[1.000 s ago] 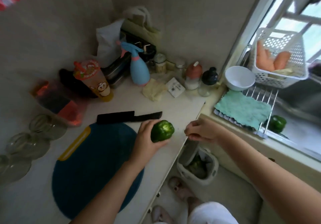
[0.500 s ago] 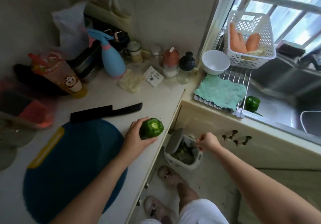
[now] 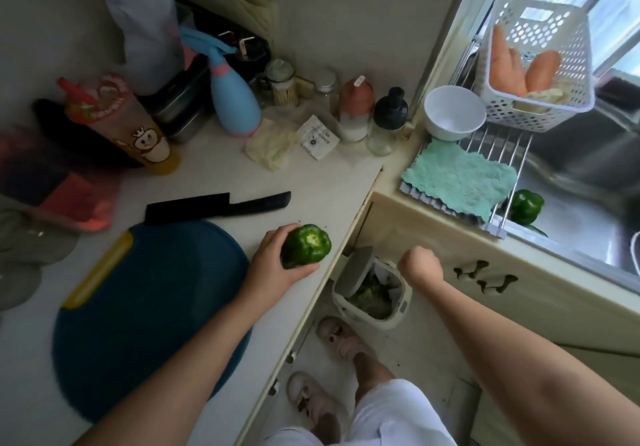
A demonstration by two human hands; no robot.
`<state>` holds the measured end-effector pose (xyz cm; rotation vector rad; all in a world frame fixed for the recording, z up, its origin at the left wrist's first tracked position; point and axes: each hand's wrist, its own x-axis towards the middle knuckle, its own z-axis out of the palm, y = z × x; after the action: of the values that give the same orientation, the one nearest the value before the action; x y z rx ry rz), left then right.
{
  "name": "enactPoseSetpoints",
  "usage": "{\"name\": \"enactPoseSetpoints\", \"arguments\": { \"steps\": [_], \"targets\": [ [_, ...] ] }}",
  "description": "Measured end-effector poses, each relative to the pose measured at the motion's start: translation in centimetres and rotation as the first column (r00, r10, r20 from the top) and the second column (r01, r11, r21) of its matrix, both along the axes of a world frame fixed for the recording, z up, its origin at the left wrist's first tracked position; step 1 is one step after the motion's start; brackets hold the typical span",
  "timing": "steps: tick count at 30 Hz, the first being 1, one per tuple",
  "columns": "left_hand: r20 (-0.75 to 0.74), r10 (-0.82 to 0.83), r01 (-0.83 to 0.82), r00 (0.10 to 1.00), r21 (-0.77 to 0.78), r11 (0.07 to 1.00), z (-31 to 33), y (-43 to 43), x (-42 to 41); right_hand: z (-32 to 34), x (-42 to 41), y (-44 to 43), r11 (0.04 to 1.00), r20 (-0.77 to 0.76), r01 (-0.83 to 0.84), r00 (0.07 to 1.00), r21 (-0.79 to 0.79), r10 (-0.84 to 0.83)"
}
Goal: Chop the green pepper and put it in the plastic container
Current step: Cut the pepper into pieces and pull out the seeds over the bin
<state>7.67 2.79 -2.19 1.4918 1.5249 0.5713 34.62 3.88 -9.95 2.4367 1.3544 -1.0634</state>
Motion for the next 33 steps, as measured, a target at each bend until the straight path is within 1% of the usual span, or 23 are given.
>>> {"name": "enactPoseSetpoints", "arguments": {
  "steps": [3, 6, 9, 11, 13, 16, 17, 19, 21, 23, 24, 27, 29, 33],
  "targets": [
    [0.005, 0.006, -0.006, 1.000, 0.006, 1.000, 0.0, 0.0, 0.0, 0.5, -0.4, 0.2, 0.994, 0.055, -0.110, 0.992, 0.019, 0.109],
    [0.008, 0.010, -0.010, 1.000, 0.007, 1.000, 0.0, 0.0, 0.1, 0.6, -0.8, 0.0, 0.967, 0.122, -0.252, 0.961, 0.029, 0.247],
    [-0.005, 0.015, -0.015, 1.000, 0.012, 1.000, 0.0, 0.0, 0.2, 0.6, -1.5, -0.7, 0.942, 0.148, -0.335, 0.933, 0.029, 0.328],
    [-0.021, 0.031, -0.030, 0.999, 0.045, 0.999, 0.2, -0.2, 0.4, 1.2, -2.0, -0.9, 0.917, 0.169, -0.389, 0.913, 0.089, 0.371],
    [-0.041, 0.063, -0.059, 0.997, 0.087, 0.994, 0.5, -0.7, 0.4, 2.7, -2.6, -0.6, 0.881, 0.228, -0.444, 0.886, 0.163, 0.405],
    [-0.054, 0.130, -0.122, 0.990, 0.133, 0.984, 0.8, -1.5, -0.4, 5.9, -3.7, 0.9, 0.803, 0.309, -0.495, 0.862, 0.333, 0.403],
    [-0.049, 0.150, -0.142, 0.987, 0.142, 0.980, 1.1, -1.6, -0.8, 7.3, -4.3, 1.5, 0.768, 0.295, -0.496, 0.866, 0.405, 0.404],
    [-0.027, 0.185, -0.180, 0.982, 0.139, 0.974, 1.7, -1.8, -1.8, 10.2, -5.9, 2.7, 0.673, 0.236, -0.517, 0.851, 0.529, 0.468],
    [0.004, 0.218, -0.217, 0.976, 0.115, 0.969, 2.5, -2.1, -3.0, 12.7, -8.2, 3.7, 0.583, 0.209, -0.569, 0.795, 0.580, 0.569],
    [0.040, 0.255, -0.257, 0.966, 0.076, 0.963, 3.2, -2.5, -4.4, 14.0, -10.8, 4.6, 0.513, 0.197, -0.616, 0.733, 0.597, 0.651],
    [0.047, 0.280, -0.283, 0.959, 0.061, 0.957, 3.4, -2.8, -5.2, 14.2, -12.2, 5.0, 0.495, 0.180, -0.627, 0.710, 0.602, 0.681],
    [0.005, 0.380, -0.380, 0.925, 0.056, 0.923, 3.9, -3.9, -7.7, 13.7, -16.5, 6.2, 0.442, 0.121, -0.682, 0.610, 0.582, 0.783],
    [-0.035, 0.427, -0.425, 0.904, 0.055, 0.904, 4.1, -4.7, -9.2, 13.0, -19.2, 7.1, 0.408, 0.104, -0.747, 0.533, 0.525, 0.840],
    [-0.068, 0.479, -0.481, 0.875, -0.003, 0.877, 4.3, -6.8, -12.0, 11.6, -23.0, 8.5, 0.321, 0.194, -0.870, 0.412, 0.375, 0.890]
  ]
}}
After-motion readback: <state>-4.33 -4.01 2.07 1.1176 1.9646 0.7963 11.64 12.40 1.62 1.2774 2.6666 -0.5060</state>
